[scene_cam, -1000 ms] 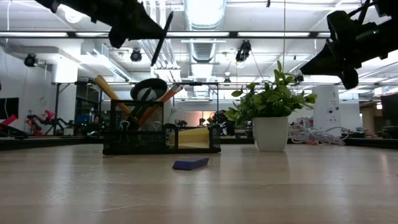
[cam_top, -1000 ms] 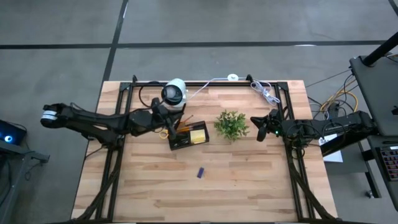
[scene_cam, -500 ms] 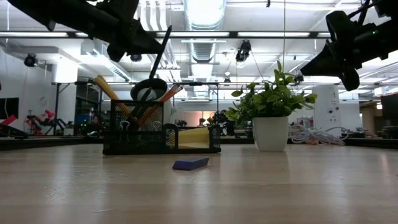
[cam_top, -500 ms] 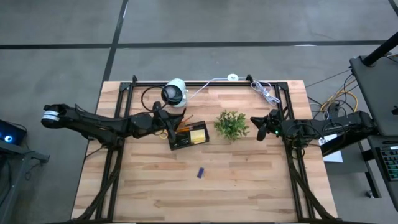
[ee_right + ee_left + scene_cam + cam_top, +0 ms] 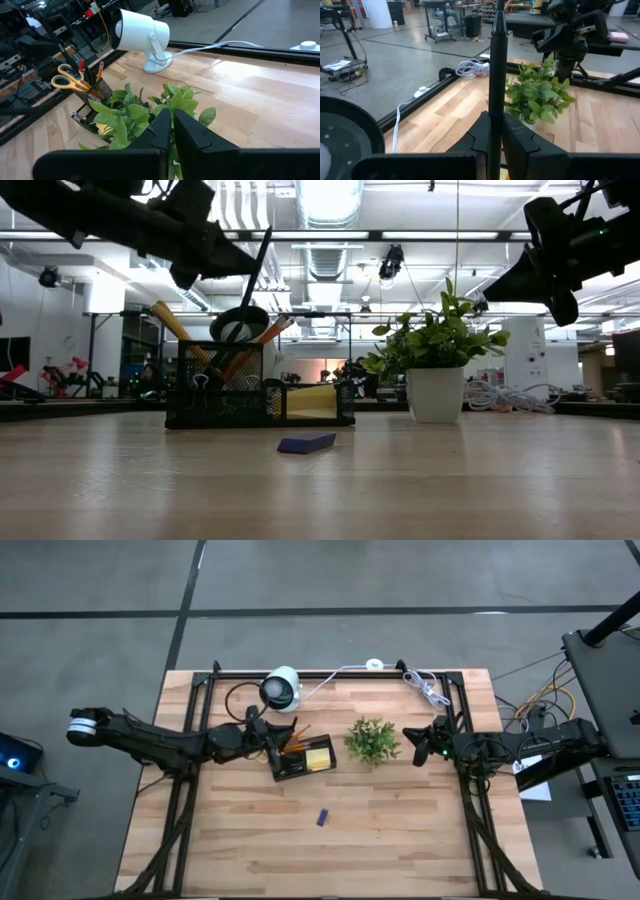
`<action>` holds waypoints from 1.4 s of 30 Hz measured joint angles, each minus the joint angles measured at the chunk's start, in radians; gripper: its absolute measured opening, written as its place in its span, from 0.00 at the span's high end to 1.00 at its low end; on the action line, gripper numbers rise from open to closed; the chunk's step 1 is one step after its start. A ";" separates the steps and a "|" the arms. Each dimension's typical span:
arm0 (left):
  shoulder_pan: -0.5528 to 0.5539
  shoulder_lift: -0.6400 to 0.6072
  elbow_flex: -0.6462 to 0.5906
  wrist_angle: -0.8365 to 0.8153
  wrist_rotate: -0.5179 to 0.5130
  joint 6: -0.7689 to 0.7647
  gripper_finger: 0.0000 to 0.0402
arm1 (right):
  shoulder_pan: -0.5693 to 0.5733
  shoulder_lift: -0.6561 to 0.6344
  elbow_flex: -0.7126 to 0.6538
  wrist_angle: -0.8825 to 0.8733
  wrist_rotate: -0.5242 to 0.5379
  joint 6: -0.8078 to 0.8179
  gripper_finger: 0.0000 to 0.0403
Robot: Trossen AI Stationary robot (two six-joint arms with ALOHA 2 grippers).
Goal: Pick and place office supplies into organizer
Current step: Put the black pen in the black desk organizer
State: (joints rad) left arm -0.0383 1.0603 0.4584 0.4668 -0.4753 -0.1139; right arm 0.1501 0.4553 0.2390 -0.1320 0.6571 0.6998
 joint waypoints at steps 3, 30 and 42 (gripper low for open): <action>0.002 0.000 -0.026 0.001 0.000 0.000 0.97 | 0.000 0.000 0.000 0.000 0.000 0.000 0.97; 0.006 0.047 -0.082 0.023 0.000 0.001 0.97 | 0.000 -0.001 0.000 -0.002 -0.001 0.000 0.97; 0.006 0.144 -0.106 0.108 0.003 -0.037 0.97 | 0.000 0.000 0.000 -0.006 -0.001 0.004 0.97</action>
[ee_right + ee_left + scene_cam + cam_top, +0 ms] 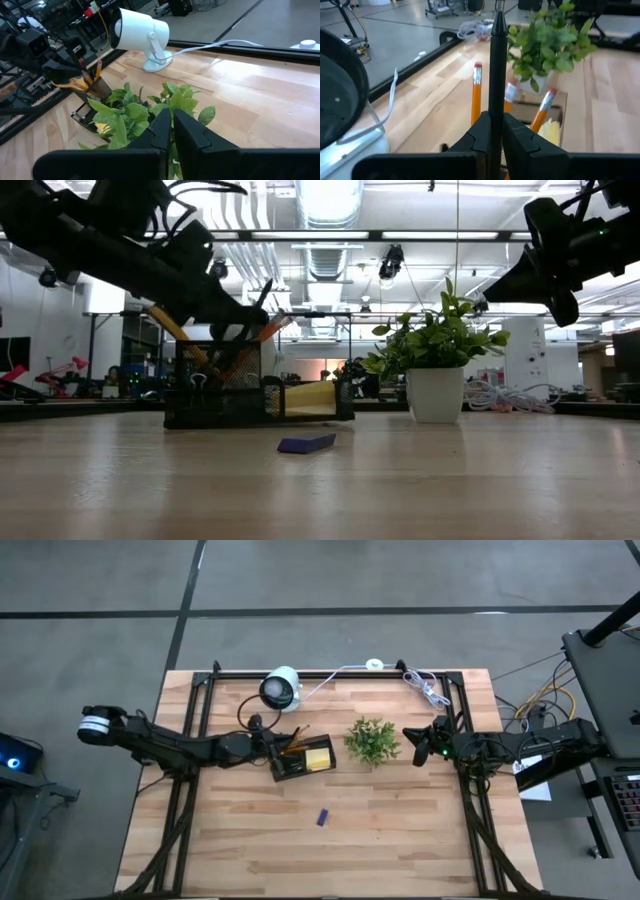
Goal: Pick and place office supplies into organizer
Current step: Put the black pen in the black desk organizer
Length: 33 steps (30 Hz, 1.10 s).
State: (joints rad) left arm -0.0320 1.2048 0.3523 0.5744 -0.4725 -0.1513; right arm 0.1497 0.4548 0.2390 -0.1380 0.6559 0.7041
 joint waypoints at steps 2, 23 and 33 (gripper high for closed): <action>0.000 0.017 0.000 -0.002 0.001 0.000 0.97 | 0.000 0.000 0.000 -0.001 0.000 0.001 0.97; 0.000 0.028 0.013 0.018 0.001 0.000 0.97 | 0.000 0.000 0.000 -0.007 0.000 0.003 0.97; 0.000 0.029 0.013 0.027 0.001 0.001 0.81 | 0.000 0.000 0.000 -0.007 0.000 0.003 0.97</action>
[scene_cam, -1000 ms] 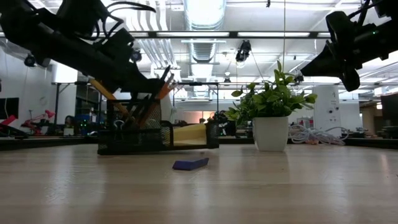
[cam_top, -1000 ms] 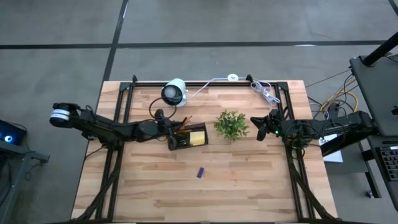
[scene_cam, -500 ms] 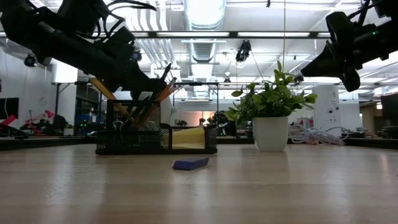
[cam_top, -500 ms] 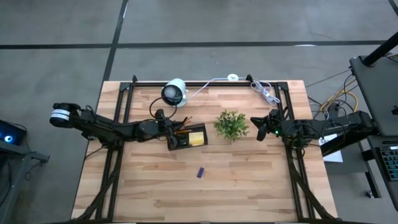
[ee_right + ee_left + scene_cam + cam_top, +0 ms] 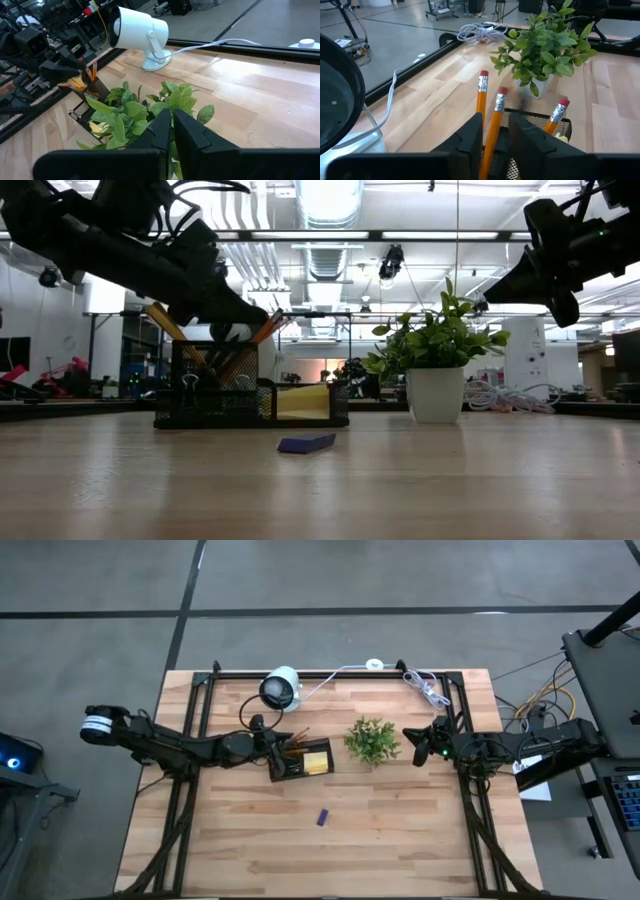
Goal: Pick and place office supplies into organizer
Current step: Put the black pen in the black desk organizer, then put the blue eraser in the black desk organizer
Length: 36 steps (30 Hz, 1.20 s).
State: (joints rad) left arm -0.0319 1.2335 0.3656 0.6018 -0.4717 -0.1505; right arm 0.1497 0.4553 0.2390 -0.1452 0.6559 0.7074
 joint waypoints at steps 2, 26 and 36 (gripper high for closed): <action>0.000 0.000 0.000 0.000 0.000 0.000 0.78 | 0.000 0.000 0.000 0.000 0.000 0.000 0.97; -0.001 -0.031 0.013 0.468 0.061 -0.133 0.72 | 0.000 0.000 0.000 0.000 0.000 0.000 0.97; -0.001 -0.027 0.014 0.515 0.271 -0.317 0.72 | 0.000 0.000 0.000 -0.001 0.000 -0.004 0.97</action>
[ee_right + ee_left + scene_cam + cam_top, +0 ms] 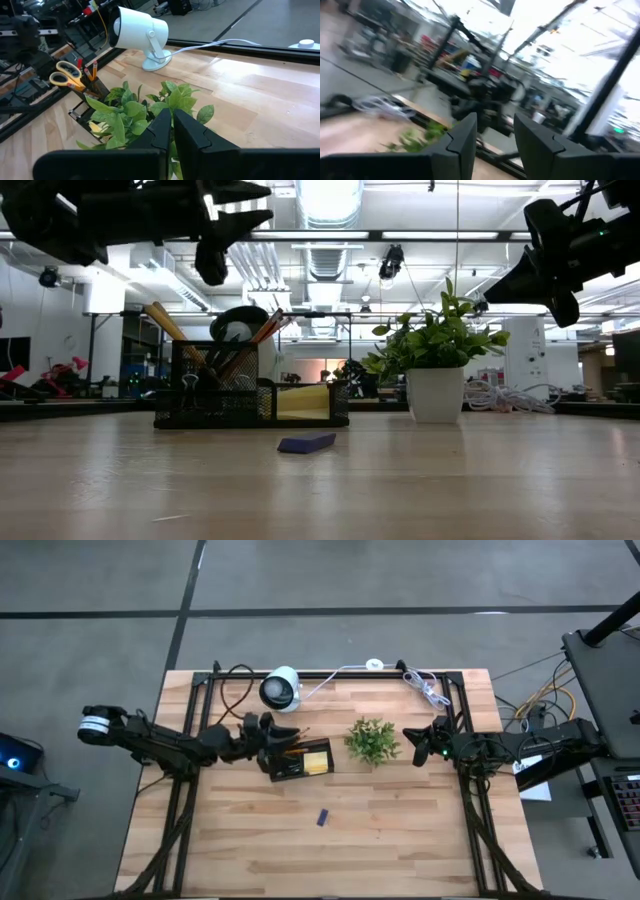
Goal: Pick and place office supplies into organizer
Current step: Put the blue eraser in the black desk organizer
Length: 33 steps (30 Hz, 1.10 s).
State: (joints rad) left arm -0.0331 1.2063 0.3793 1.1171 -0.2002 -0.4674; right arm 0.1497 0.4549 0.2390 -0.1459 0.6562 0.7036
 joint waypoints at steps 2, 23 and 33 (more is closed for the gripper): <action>-0.006 0.002 0.009 -0.019 0.025 -0.034 0.72 | 0.000 0.000 0.000 0.000 0.000 0.000 0.97; -0.095 0.139 0.643 -1.159 -0.014 -0.321 0.72 | 0.000 0.001 0.000 0.001 -0.007 -0.015 0.97; -0.106 0.330 0.809 -1.345 0.191 -0.870 0.72 | 0.000 0.001 0.000 0.001 -0.010 -0.025 0.97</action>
State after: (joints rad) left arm -0.1386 1.5365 1.1879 -0.2283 -0.0088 -1.3378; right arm 0.1501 0.4561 0.2390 -0.1448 0.6464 0.6781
